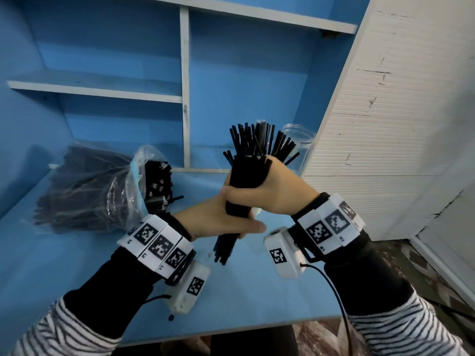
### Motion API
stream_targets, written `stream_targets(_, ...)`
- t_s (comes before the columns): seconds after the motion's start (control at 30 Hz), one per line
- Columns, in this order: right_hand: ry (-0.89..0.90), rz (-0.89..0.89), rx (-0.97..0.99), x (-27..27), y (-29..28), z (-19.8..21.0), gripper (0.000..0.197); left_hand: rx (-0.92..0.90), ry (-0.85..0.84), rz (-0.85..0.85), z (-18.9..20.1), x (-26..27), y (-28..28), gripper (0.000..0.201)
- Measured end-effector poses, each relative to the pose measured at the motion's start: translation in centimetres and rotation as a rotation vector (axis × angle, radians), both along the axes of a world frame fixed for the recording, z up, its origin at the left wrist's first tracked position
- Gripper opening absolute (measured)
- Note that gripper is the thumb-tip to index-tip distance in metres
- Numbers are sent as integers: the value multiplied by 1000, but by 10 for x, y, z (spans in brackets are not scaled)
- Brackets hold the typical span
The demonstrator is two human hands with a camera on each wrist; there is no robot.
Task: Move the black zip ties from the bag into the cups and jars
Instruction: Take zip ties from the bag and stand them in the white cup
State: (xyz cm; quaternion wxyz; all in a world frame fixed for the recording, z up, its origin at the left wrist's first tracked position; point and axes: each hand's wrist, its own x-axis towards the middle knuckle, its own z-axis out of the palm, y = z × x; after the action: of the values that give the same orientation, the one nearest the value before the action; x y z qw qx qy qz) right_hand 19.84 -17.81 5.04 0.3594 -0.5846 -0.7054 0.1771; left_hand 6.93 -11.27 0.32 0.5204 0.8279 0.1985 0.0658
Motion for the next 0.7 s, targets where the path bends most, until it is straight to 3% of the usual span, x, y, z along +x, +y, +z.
stream_targets(0.13, 11, -89, 136, 17, 9, 22, 30, 6, -163, 291, 0, 6, 14, 49)
stream_targets(0.2, 39, -159, 221, 28, 11, 36, 27, 12, -128, 404, -2, 7, 23, 58)
stream_targets(0.3, 49, -226, 262, 44, 14, 53, 21, 60, 58, 424, -11, 11, 38, 67)
stream_targets(0.43, 75, -247, 238, 56, 23, 60, 28, 92, 117, 403, -27, 32, 59, 105)
stream_targets(0.57, 101, -283, 211, 67, 34, 59, 29, 97, -1, 353, -29, 55, 72, 104)
stream_targets(0.7, 101, -316, 198, 79, 43, 58, 35, 67, -76, 346, -31, 67, 83, 84)
